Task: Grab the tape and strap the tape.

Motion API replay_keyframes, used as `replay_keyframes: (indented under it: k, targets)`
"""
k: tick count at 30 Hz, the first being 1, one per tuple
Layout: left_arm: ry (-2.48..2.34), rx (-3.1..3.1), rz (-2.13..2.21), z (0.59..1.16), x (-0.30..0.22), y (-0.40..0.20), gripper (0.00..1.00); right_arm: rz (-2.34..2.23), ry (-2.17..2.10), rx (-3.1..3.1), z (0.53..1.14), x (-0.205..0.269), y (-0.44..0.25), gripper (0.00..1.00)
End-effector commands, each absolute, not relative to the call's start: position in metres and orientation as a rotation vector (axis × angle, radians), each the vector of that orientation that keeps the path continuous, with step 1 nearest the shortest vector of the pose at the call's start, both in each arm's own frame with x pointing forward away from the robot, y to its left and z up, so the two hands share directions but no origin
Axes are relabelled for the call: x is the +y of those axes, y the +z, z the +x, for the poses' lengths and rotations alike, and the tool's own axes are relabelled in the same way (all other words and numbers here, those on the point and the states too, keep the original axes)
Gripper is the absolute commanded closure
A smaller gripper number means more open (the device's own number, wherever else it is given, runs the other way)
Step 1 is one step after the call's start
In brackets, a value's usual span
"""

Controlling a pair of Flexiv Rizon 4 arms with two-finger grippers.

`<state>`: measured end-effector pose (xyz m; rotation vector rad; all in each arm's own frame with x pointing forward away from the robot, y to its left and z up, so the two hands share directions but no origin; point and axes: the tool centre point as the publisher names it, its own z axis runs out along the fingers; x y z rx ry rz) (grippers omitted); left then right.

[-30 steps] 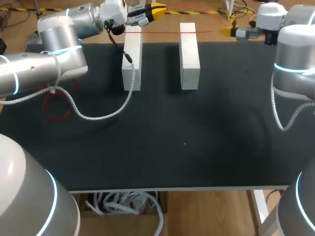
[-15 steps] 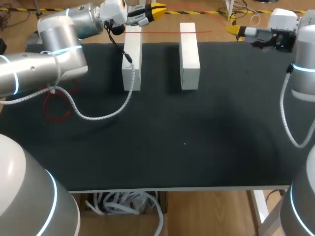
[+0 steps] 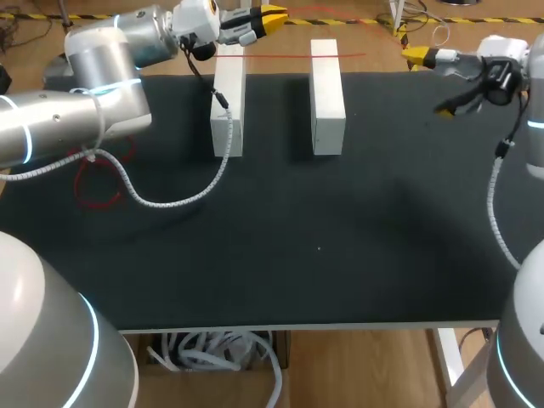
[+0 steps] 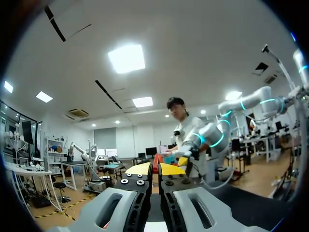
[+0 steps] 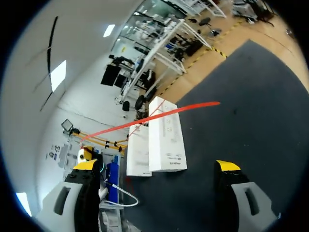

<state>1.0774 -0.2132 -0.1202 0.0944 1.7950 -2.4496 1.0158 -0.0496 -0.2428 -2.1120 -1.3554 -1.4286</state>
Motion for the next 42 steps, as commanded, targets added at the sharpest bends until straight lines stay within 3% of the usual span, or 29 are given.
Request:
replay_keyframes:
  k: [1,7,17,27,42]
  targets:
    - [-2.454,1.795,0.099,1.079,-0.213,-0.121,1.0,-2.104,-1.32,-1.389,1.024,-0.042,-0.242,0.0]
    - [-2.454,1.795,0.099,1.079,-0.213,-0.121,1.0,-2.104,-1.32,-1.389,1.024,-0.042,-0.242,0.0]
    - [-2.454,1.795,0.099,1.079,-0.213,-0.121,1.0,-2.475,-1.481,-0.71,1.018,-0.038,-0.238,0.0]
    - [-2.454,1.795,0.099,1.079,-0.213,-0.121,1.0,-2.274,-1.507,-0.437,1.033,-0.044,-0.237,0.0]
    - [-2.454,1.795,0.099,1.079,-0.213,-0.121,1.0,-2.515,-1.46,-0.463,1.069,-0.062,-0.238,0.0]
